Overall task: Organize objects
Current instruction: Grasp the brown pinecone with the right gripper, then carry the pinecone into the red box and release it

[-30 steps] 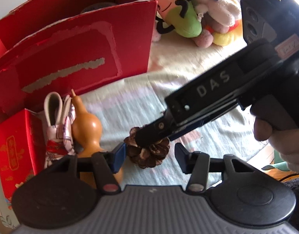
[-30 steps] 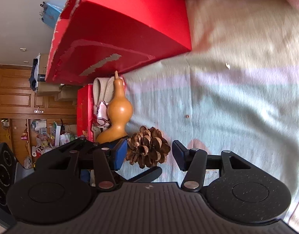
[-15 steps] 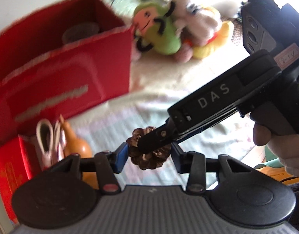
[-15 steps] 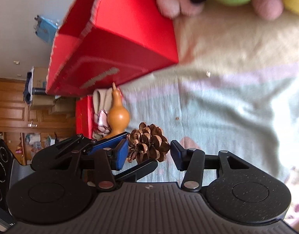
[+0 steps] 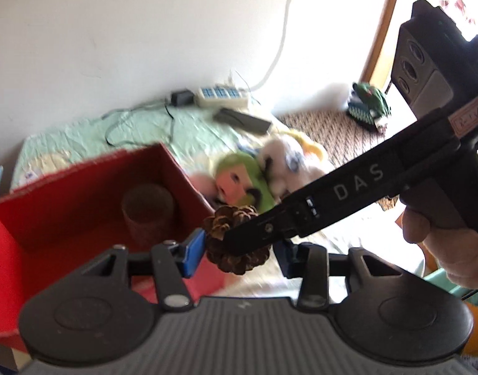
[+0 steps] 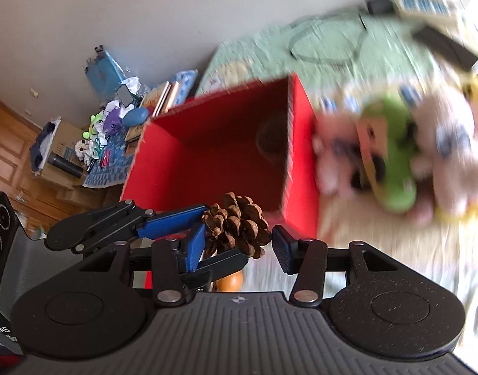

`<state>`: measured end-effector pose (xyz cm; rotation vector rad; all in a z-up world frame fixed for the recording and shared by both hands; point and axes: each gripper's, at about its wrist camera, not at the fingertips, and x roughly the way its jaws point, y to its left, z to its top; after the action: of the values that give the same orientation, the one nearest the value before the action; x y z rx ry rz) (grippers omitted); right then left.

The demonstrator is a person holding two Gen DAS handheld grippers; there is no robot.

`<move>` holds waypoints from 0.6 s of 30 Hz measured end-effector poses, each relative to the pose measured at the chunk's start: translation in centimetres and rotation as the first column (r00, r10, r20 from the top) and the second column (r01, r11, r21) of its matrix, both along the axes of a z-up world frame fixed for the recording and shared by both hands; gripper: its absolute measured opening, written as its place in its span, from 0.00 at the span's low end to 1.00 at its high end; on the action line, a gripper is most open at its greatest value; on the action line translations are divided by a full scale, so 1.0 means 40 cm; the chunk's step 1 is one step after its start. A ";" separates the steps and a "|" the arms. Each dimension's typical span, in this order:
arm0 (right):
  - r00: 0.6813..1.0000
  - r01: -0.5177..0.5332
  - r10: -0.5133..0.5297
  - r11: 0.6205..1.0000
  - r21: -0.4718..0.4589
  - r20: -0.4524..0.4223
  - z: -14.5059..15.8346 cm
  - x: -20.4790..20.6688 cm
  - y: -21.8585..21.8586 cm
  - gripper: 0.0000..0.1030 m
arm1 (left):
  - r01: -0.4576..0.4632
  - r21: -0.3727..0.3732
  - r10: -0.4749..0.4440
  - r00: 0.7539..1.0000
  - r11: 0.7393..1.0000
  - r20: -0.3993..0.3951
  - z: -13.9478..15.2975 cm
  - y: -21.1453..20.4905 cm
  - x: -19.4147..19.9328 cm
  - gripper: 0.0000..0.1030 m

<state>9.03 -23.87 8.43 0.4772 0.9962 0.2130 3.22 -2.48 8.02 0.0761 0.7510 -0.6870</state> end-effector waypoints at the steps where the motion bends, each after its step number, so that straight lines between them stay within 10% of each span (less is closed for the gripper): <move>1: 1.000 -0.012 0.013 1.000 -0.023 0.011 0.003 0.020 0.011 0.49 | -0.009 -0.007 0.009 1.000 1.000 0.005 0.005 0.012 0.009 0.42; 10: 0.981 -0.169 0.144 0.962 -0.215 -0.129 -0.036 0.228 0.100 0.49 | -0.082 -0.094 0.067 0.986 0.992 -0.150 -0.086 0.108 0.154 0.41; 18: 0.900 -0.324 0.196 0.898 -0.297 -0.390 -0.128 0.343 0.150 0.46 | -0.106 -0.137 0.061 0.951 0.985 -0.303 -0.217 0.115 0.231 0.41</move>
<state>22.74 -17.88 3.33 0.0393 1.4231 0.1882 12.45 2.12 -0.65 -0.2030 0.9830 -0.6802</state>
